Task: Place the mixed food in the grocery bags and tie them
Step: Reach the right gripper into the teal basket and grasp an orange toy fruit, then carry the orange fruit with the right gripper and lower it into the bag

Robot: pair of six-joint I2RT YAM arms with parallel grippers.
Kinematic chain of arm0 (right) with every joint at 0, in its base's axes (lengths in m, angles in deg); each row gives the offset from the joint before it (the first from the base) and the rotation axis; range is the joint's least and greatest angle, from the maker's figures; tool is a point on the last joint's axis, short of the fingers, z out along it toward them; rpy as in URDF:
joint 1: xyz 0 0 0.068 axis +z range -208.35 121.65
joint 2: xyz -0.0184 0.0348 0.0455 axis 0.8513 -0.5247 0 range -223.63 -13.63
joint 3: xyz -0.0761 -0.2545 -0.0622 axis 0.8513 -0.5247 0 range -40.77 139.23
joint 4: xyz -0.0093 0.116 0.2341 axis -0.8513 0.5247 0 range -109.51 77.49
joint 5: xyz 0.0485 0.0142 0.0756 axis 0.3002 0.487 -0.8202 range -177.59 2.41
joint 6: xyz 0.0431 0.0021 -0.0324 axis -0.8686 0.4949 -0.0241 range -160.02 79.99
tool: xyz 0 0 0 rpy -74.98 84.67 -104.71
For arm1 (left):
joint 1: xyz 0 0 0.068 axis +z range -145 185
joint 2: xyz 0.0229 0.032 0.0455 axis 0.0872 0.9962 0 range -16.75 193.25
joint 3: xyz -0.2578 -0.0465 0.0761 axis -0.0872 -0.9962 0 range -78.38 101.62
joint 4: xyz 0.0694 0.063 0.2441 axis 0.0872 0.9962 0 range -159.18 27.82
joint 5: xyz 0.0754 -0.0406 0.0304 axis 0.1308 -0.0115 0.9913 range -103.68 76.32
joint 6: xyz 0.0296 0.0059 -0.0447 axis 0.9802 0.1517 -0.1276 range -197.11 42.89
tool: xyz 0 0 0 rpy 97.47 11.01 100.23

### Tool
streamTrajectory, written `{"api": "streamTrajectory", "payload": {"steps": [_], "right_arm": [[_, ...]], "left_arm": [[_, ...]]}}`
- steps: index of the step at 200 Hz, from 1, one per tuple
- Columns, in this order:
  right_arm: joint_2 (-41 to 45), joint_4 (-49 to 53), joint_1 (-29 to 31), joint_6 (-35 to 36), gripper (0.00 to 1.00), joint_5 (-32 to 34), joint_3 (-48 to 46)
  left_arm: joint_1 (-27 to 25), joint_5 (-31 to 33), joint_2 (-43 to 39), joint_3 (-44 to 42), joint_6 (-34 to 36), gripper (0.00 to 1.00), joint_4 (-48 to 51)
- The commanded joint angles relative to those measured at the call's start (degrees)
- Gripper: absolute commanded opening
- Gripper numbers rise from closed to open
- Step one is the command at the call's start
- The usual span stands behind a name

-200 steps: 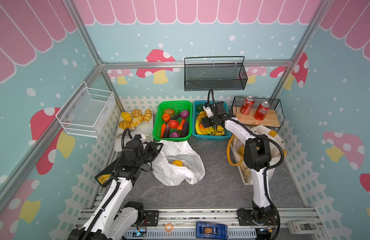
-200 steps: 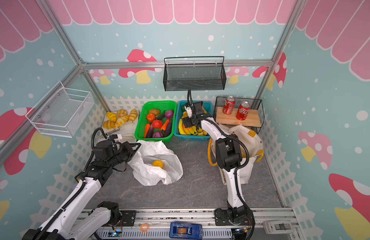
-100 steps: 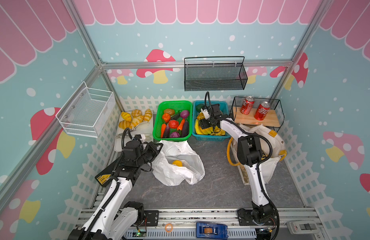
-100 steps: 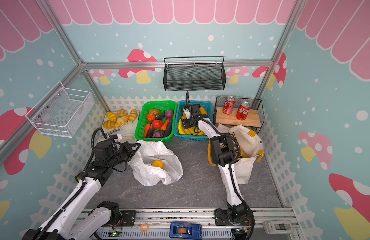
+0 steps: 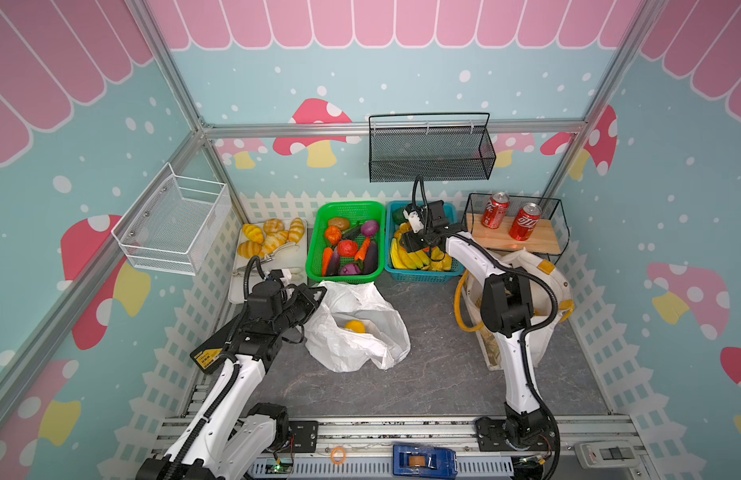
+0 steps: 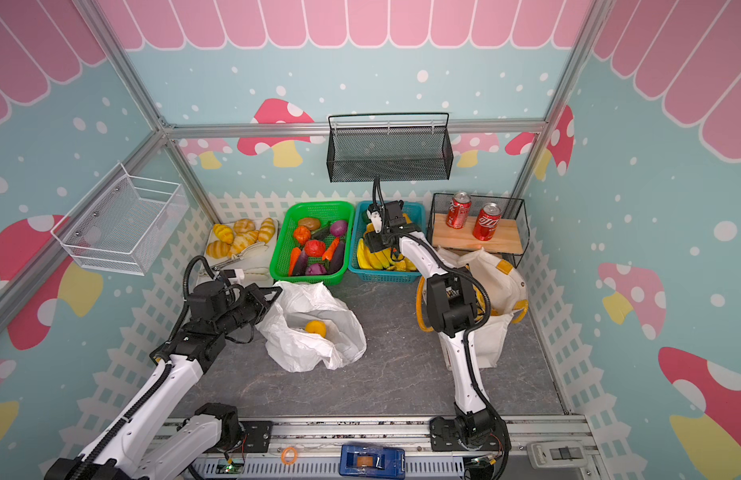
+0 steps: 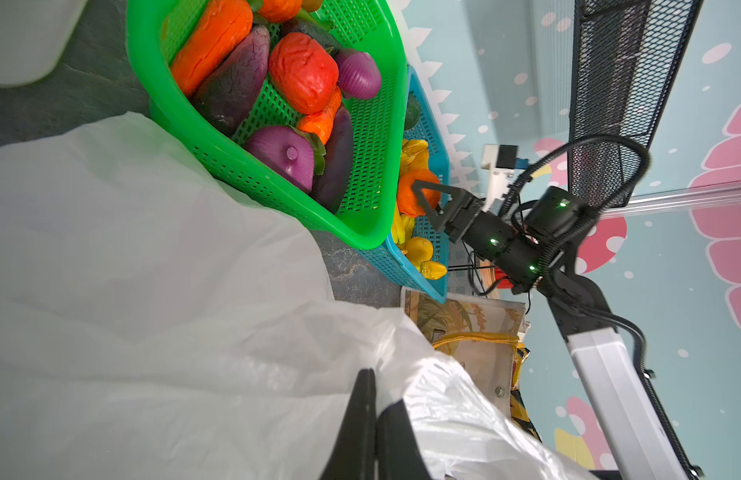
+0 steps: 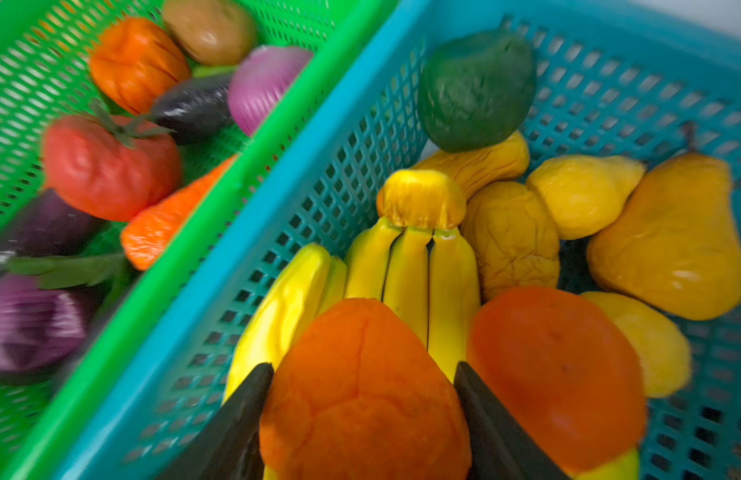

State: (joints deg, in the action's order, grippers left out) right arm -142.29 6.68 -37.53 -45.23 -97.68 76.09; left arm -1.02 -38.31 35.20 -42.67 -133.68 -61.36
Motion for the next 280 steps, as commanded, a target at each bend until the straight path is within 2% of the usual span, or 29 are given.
{"api": "streamTrajectory", "payload": {"steps": [1,47,73,91,112,142,163,205,223,250,280], "right_arm": [[12.9,-5.4,0.2,-1.3,0.43,-6.1,-7.5],[41.7,-19.4,1.2,-7.8,0.42,-11.8,-42.0],[56.4,-21.4,3.5,-9.3,0.42,-17.3,-57.6],[63.3,-19.9,6.9,-9.5,0.42,-19.8,-64.9],[66.9,-19.7,12.9,-8.6,0.42,-20.4,-71.7],[66.0,-27.5,17.7,-7.2,0.43,-23.8,-79.0],[62.1,-34.2,20.1,-6.6,0.43,-23.4,-79.2],[49.9,-48.4,24.8,-9.0,0.43,-15.9,-75.2],[44.6,-56.0,26.3,-11.3,0.44,-11.3,-74.3],[37.2,-66.0,28.4,-15.7,0.46,-8.4,-72.7],[30.3,-69.0,31.2,-19.5,0.49,-3.9,-68.3]], "left_arm": [[0.4,1.1,-0.3,-0.7,0.6,0.00,-0.8],[0.4,0.4,0.2,-0.5,0.4,0.00,-1.3],[0.4,-0.2,0.4,0.0,0.9,0.00,-1.6],[0.4,-0.2,0.6,0.0,1.5,0.00,-1.7],[0.4,-0.4,0.9,0.3,1.8,0.00,-1.6],[0.4,-1.5,1.3,0.8,1.9,0.00,-1.6],[0.3,-2.7,1.6,1.0,2.3,0.00,-1.5],[0.0,-5.6,2.6,1.7,3.7,0.00,-1.1],[-0.2,-6.5,3.0,1.9,4.0,0.00,-1.1],[-0.7,-7.7,3.5,2.6,4.1,0.00,-1.2],[-1.7,-8.3,4.0,3.4,4.4,0.00,-1.3]]}}
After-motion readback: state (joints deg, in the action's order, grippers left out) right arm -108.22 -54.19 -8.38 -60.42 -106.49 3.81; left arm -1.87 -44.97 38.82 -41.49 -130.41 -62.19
